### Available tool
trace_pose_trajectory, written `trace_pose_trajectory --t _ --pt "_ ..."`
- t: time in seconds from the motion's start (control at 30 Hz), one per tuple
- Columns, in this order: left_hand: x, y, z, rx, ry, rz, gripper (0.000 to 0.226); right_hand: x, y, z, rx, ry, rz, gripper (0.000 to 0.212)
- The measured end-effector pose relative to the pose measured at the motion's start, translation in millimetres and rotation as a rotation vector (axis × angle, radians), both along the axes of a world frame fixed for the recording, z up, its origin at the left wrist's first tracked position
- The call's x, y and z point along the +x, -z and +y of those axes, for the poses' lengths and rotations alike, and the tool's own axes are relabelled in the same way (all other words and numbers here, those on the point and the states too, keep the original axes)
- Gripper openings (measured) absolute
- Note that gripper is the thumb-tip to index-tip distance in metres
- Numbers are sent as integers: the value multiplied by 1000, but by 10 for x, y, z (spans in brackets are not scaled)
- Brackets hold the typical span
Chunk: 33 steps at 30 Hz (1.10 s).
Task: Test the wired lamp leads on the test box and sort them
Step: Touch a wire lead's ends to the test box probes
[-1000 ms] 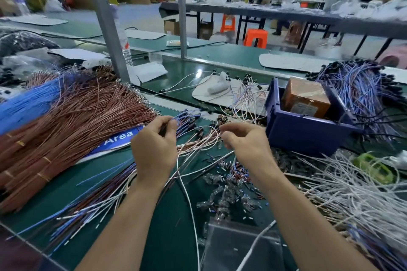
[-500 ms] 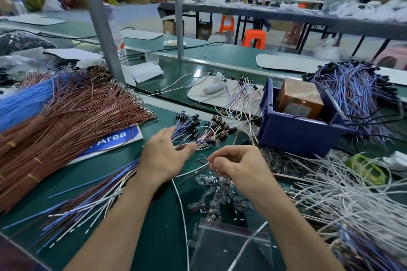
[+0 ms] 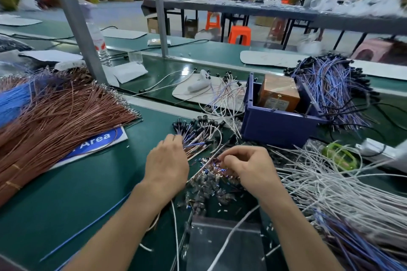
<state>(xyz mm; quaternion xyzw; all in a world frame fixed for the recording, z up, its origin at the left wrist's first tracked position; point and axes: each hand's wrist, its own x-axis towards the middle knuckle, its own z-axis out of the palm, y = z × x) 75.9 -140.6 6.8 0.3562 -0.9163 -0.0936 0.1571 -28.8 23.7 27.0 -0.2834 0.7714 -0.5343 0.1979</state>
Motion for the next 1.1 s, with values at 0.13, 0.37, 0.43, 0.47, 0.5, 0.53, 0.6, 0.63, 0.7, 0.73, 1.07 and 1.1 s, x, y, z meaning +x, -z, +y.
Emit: trace_pose_trajectory --t 0.13,0.37,0.43,0.47,0.5,0.53,0.6,0.63,0.7,0.73,1.07,1.1 --pt "80 -69 -94 76 9 44 32 -40 21 13 38 78 13 29" --pt "-132 -207 -190 354 129 221 40 -16 -9 9 54 115 25 27" --pt "-253 -174 -241 350 83 156 42 -5 -7 1 49 108 18 29" --pt "-304 -148 -269 336 42 154 38 -3 -6 -2 46 103 20 29" --pt "-343 -116 -295 325 -1 170 33 -1 -5 -2 45 98 24 29" --pt "-365 -87 -312 316 -39 192 27 -2 -3 -1 44 95 28 29" --pt "-381 -28 -332 311 -72 237 19 -7 9 1 48 91 32 29" --pt "-382 -5 -332 314 -75 264 16 -4 8 -1 51 90 27 28" --pt "-379 13 -300 285 -79 312 14 -2 11 -9 53 83 11 28" --pt "-374 1 -274 245 -85 352 15 4 7 -11 51 81 7 28" --pt "-316 -190 359 28 467 876 14 93 -5 -38 -286 -107 -218 39" --pt "-319 -164 418 76 547 813 17 120 10 -55 -350 -99 -257 39"
